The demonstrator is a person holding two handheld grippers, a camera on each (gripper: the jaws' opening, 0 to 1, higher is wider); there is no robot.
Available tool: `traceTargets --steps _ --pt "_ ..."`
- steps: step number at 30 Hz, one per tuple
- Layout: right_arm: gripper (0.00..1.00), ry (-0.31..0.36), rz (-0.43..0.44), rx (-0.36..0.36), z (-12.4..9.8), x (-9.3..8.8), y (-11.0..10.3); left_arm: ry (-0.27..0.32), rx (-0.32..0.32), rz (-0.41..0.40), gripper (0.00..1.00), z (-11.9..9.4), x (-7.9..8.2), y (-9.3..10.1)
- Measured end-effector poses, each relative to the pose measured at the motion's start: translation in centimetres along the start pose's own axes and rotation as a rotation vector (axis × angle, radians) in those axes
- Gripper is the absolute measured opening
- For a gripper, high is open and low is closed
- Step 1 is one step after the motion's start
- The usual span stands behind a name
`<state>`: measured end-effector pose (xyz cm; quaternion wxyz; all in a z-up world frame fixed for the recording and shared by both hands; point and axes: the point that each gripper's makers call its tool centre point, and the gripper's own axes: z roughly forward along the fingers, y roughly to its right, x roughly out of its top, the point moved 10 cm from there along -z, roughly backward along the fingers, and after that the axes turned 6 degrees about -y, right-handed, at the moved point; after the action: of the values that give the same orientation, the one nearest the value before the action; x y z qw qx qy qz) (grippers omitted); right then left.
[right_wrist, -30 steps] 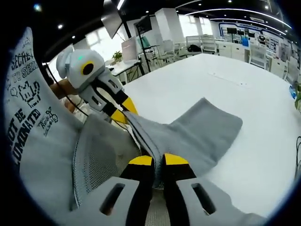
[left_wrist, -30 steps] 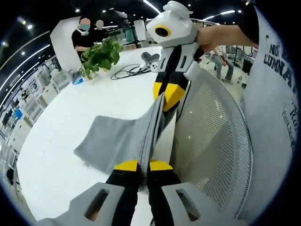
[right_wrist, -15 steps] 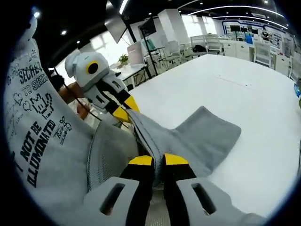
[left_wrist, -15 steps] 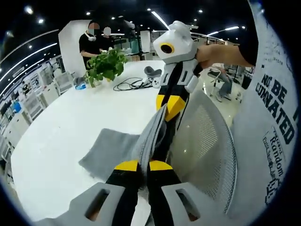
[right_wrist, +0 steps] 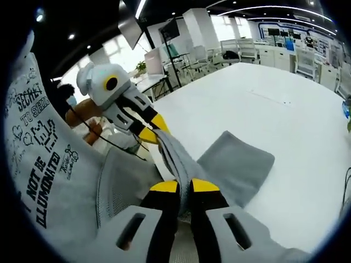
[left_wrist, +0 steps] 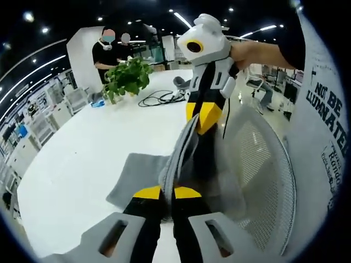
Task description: Fold the towel on the table until its edges align and the towel forms a compact rectangular stack.
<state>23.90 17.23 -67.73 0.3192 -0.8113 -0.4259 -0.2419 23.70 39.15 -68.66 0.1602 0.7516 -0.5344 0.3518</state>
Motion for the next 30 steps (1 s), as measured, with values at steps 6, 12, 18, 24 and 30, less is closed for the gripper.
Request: traceTargets --steps 6,12,18,24,30 --pt "0.04 0.015 0.066 0.023 0.2 1.6 1.8 0.037 0.043 -0.051 0.06 0.6 -0.1 -2.1" --pt "0.04 0.026 0.127 0.067 1.4 2.7 4.5 0.063 0.064 -0.144 0.07 2.1 -1.1 -4.5" --pt "0.05 0.005 0.219 0.092 3.2 3.2 7.8 0.040 0.063 -0.194 0.07 4.4 -2.1 -6.3" --pt "0.05 -0.038 0.237 0.086 5.1 3.1 10.9 -0.005 0.055 -0.209 0.07 7.1 -2.9 -8.0" --pt "0.05 -0.069 0.291 0.093 6.6 2.9 13.7 -0.038 0.034 -0.244 0.08 9.2 -3.8 -9.5"
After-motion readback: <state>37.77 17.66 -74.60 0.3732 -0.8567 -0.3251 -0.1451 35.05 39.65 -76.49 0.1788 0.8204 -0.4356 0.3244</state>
